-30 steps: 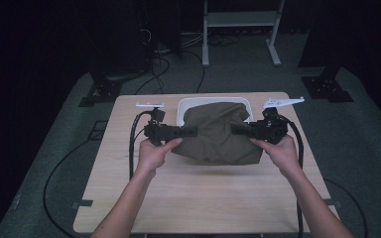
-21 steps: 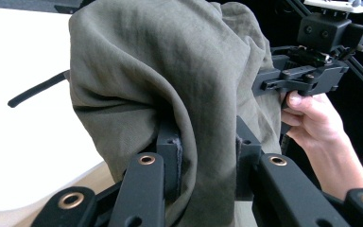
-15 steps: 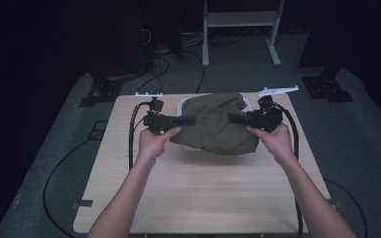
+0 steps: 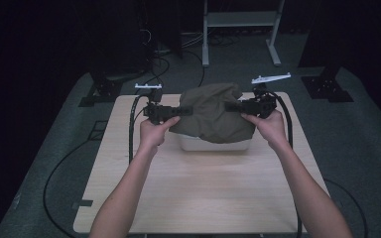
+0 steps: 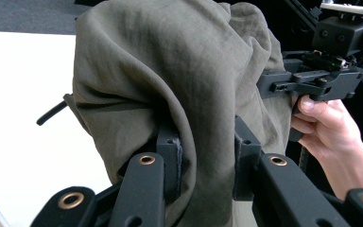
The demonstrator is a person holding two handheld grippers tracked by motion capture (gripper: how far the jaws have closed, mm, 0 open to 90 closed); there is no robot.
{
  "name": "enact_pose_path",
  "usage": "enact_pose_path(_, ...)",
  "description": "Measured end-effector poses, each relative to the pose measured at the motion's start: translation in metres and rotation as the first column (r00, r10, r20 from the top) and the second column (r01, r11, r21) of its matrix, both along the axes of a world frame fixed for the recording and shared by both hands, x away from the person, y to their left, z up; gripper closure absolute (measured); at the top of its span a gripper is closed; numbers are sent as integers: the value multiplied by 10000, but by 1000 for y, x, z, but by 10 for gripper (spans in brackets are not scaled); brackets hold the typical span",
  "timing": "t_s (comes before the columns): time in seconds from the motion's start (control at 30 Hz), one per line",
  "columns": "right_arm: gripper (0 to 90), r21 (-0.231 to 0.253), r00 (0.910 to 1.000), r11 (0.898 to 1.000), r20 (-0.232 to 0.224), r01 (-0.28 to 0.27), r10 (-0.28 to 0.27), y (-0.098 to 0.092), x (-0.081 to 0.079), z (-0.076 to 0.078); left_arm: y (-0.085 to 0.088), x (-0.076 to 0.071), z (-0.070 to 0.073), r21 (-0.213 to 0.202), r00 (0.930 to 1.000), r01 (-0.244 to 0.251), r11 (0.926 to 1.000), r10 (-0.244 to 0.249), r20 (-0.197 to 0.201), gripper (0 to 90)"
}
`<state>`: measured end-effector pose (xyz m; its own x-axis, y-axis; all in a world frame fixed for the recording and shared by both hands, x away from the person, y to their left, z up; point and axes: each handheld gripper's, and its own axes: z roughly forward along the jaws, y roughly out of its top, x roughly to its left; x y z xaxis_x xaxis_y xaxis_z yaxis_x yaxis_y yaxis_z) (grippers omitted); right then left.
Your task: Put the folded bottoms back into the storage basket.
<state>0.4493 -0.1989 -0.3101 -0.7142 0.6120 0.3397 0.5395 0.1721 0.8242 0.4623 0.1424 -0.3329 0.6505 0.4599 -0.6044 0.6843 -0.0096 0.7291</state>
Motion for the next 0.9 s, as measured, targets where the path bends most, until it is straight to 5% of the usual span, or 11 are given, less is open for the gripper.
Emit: enact_pose_path(0.9,728,-220,9955,9963,-454,826,-835,-3,49,-32,-15,40,-32,381,9945,-891,9953,910,-522,712)
